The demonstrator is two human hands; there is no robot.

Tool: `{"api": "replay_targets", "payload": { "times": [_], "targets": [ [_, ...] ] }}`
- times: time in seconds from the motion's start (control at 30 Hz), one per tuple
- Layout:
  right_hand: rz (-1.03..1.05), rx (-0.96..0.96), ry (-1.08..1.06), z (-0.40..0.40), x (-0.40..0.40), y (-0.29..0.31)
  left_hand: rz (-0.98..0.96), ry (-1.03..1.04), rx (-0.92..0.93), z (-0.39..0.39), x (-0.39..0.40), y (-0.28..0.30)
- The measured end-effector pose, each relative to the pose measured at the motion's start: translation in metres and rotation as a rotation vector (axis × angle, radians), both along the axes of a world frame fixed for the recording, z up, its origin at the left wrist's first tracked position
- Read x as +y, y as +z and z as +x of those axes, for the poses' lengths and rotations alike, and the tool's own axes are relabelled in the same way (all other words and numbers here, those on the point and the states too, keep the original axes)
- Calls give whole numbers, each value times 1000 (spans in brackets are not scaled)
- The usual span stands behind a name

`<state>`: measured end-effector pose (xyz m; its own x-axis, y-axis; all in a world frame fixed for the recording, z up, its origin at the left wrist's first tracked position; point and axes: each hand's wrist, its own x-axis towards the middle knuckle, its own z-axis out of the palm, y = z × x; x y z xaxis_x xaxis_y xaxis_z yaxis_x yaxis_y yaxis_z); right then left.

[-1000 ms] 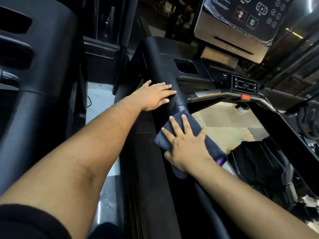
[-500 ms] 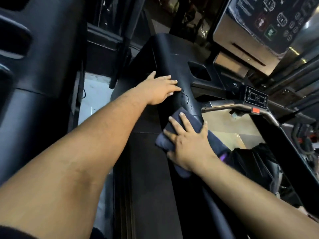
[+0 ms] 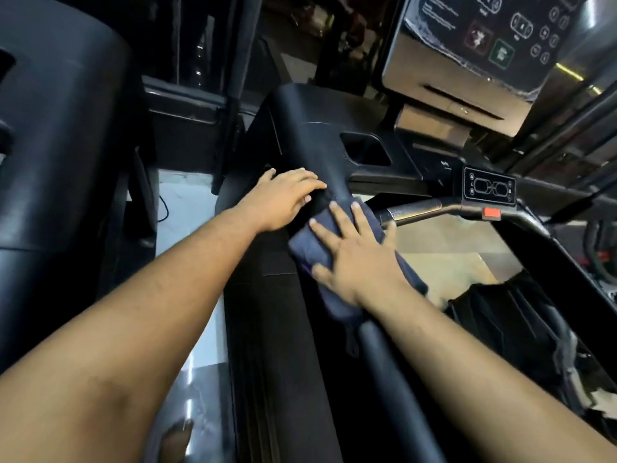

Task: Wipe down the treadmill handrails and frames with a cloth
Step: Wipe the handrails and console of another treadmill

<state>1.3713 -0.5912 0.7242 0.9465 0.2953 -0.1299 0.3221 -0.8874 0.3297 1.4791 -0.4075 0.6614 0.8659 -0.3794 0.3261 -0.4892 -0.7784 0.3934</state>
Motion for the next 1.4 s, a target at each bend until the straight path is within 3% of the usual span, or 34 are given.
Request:
{"api": "replay_targets", "payload": {
  "times": [0.13,0.33,0.57,0.73,0.93,1.07,1.17,1.3,1.4],
  "targets": [
    [68,-17,-59,52,19,2,78,25,58,15,4,18],
    [89,14,35,-18,-22,0,100,3,89,30,6,22],
    [247,-2,-127,85,-11,16,56,77,89,29,-8,38],
    [306,-36,-51,37,-52,5,83,44,100,10,-23,47],
    [233,-155,-395,122,-119,30,160,8,141,-7,-59,48],
    [413,-272,-39,86,-98,0,218,20,185,-8,-77,46],
    [458,-338,72,84,-120,-10,211,31,168,-10,-77,41],
    [340,-291,-207,134,-145,14,201,64,192,-14,-77,41],
    [375,-338,-242,124,-133,8,189,78,220,-14,-79,43]
  ]
}}
